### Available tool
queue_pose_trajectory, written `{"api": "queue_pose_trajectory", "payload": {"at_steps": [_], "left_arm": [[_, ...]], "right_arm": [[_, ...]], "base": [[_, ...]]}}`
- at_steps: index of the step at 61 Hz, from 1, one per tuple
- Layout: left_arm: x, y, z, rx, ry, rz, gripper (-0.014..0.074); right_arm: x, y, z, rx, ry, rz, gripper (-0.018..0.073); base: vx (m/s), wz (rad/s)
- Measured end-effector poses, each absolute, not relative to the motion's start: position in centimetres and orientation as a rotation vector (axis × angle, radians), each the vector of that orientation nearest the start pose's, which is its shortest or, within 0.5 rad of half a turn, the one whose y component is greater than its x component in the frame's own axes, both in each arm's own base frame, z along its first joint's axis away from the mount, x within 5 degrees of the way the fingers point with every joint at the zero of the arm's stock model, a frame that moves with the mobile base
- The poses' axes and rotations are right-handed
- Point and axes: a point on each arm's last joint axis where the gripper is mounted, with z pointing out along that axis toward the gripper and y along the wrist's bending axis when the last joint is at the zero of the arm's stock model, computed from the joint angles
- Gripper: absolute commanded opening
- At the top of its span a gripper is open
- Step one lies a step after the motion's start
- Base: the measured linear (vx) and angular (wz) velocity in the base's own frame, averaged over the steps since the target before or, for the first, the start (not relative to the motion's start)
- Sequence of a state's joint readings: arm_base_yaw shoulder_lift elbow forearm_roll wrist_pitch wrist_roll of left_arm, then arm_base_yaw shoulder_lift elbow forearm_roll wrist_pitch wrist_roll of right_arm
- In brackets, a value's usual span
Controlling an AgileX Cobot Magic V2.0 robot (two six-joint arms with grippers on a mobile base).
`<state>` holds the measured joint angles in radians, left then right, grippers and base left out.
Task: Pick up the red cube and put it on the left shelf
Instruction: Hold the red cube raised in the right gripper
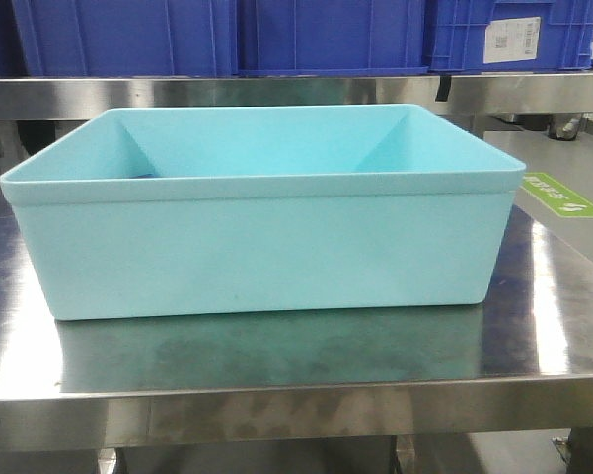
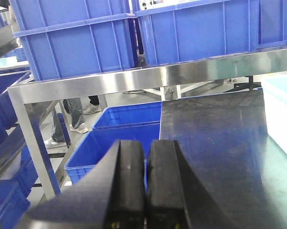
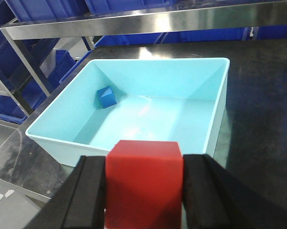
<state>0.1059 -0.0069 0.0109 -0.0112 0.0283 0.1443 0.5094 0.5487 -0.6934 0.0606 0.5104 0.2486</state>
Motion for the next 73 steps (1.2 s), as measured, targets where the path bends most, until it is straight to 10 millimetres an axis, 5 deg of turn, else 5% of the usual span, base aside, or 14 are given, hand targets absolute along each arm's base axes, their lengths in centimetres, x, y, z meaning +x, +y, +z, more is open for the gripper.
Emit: {"api": "queue_pose_trajectory", "payload": {"at_steps": [73], "left_arm": [[5.59,0.59,20.73,0.021,1.519,0.191,0.0106]], "right_arm": [[9.09,5.39,35.72,-0.217,1.878,0.589,0.0058]], "base": [[0.0,0.01]]}}
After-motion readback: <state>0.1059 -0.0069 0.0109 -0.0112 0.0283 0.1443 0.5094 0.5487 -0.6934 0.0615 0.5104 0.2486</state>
